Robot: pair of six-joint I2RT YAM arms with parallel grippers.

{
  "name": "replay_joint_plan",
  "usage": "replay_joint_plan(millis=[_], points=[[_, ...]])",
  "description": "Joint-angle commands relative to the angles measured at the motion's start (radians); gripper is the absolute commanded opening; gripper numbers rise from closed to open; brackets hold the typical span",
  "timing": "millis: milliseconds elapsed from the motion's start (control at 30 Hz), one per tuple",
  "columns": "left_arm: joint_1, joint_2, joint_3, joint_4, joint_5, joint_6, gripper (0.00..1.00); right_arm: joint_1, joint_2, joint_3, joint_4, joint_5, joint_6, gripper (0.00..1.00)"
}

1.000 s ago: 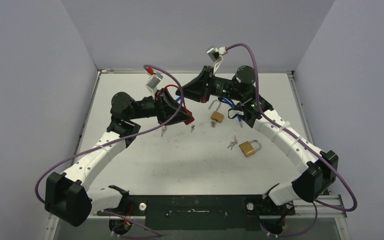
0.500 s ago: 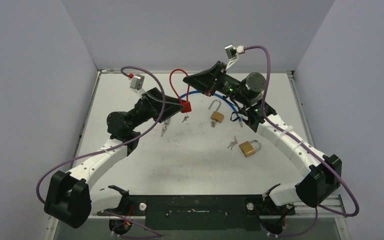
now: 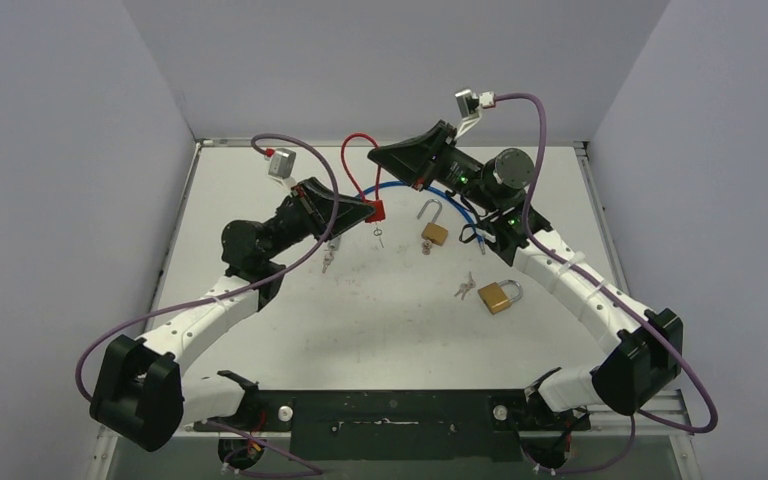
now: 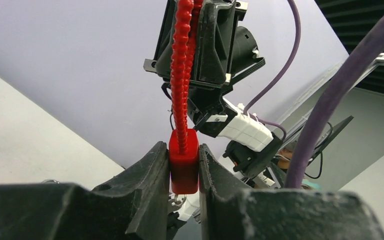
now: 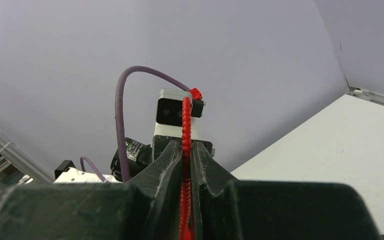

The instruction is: Unlock with the key

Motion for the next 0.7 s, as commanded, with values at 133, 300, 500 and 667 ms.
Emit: replay_joint_plan(millis=[133,300,500,667], points=[[-0.004,-0.055,0.074,-0.149,0.034,0.349,0.0,-0.017,-0.09,-0.025,-0.041,0.047,-0.092,0.44],[0.002,-0.128,0.123,-0.513,-0.002,0.847,0.0,-0.023,-0.188,-0.03,-0.309,0.126,-0.337,0.67],[0.013,-0.105,0.147,-0.589,0.014,1.072,0.0,-0.006,-0.251,0.0,-0.548,0.163,-0.58,0.61],[0.014,-0.091,0.147,-0.567,0.022,1.126,0.0,0.062,-0.224,0.012,-0.53,0.174,-0.599,0.35]])
